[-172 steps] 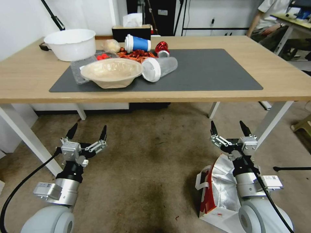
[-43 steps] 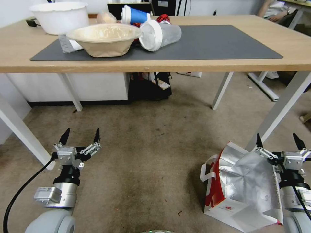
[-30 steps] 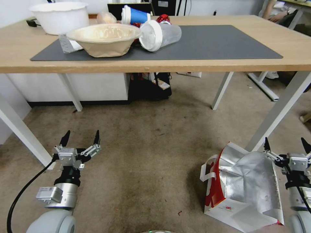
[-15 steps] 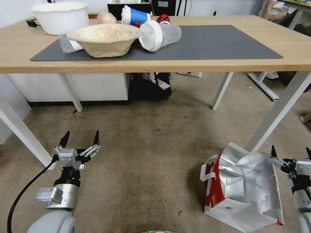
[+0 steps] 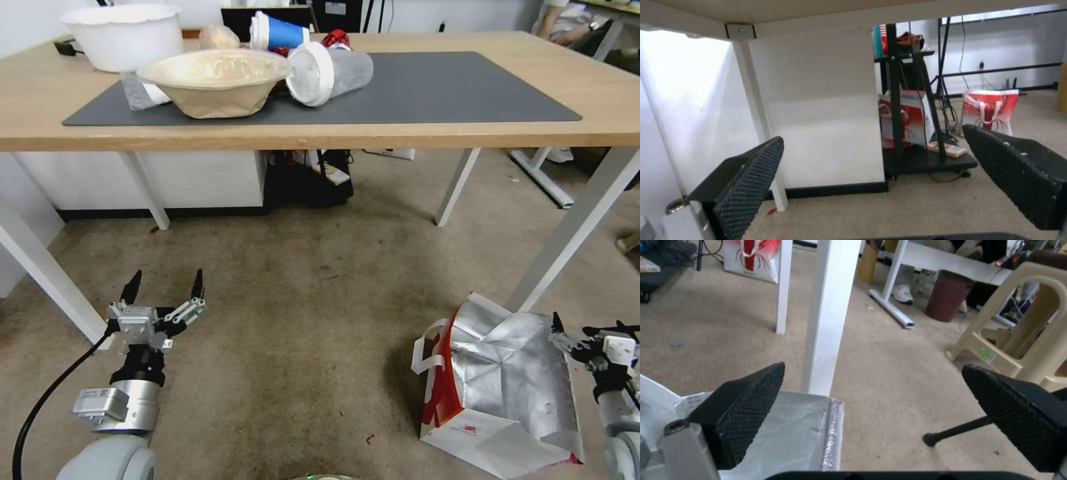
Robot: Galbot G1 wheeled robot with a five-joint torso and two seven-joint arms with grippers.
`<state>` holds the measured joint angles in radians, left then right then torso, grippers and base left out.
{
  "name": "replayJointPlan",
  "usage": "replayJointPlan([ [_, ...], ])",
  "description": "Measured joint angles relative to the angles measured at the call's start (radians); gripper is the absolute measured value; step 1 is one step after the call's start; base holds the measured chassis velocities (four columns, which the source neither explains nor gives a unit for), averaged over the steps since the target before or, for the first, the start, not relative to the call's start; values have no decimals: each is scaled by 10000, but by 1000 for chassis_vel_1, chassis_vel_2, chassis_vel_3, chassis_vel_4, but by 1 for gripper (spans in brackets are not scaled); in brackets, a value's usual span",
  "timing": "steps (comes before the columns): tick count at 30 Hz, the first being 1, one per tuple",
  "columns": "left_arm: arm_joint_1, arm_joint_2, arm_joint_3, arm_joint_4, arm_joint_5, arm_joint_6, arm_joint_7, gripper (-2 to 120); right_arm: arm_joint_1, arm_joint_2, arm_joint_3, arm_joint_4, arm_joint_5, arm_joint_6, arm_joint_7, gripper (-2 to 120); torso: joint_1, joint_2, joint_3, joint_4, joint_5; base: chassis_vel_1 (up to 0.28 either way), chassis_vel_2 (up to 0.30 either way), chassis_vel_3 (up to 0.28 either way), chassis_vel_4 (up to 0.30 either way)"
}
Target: Pick up the food delivery bag from the floor and place it on the table.
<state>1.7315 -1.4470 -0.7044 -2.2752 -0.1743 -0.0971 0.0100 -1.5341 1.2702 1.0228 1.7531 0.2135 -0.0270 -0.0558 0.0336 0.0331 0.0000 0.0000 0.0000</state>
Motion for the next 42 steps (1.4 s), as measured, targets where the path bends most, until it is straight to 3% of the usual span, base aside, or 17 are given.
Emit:
replayJointPlan([
  [17,16,-17,8,53,146,-52,13,100,369,-122,-370,-590,297,-767,157,100,0,0,0,0,0,0,0,0,0],
  [20,16,-35,36,73,206,-86,16,100,410,-190,-444,-603,479,-998,218,96,1,1,0,0,0,0,0,0,0],
  [24,18,-71,46,151,306,-131,-13,100,444,-261,-545,-678,734,-1314,210,86,0,0,0,0,0,0,0,0,0],
  [27,15,-96,49,188,347,-135,-63,100,457,-261,-616,-793,831,-1492,150,69,1,0,0,0,0,0,0,0,0],
  [29,12,-101,53,188,351,-135,-67,100,458,-261,-627,-800,862,-1529,149,68,1,1,0,0,0,0,0,0,0],
  [30,7,-110,61,188,358,-135,-72,100,481,-257,-647,-855,895,-1578,148,61,0,1,0,0,-1,0,0,0,0],
  [40,-23,-2,55,202,370,-135,-76,100,521,-258,-666,-1172,900,-1354,124,26,0,1,0,0,0,0,0,0,0],
  [42,-27,35,55,238,362,-136,-75,100,520,-251,-644,-1191,891,-1262,116,14,0,1,0,0,0,0,0,0,0],
])
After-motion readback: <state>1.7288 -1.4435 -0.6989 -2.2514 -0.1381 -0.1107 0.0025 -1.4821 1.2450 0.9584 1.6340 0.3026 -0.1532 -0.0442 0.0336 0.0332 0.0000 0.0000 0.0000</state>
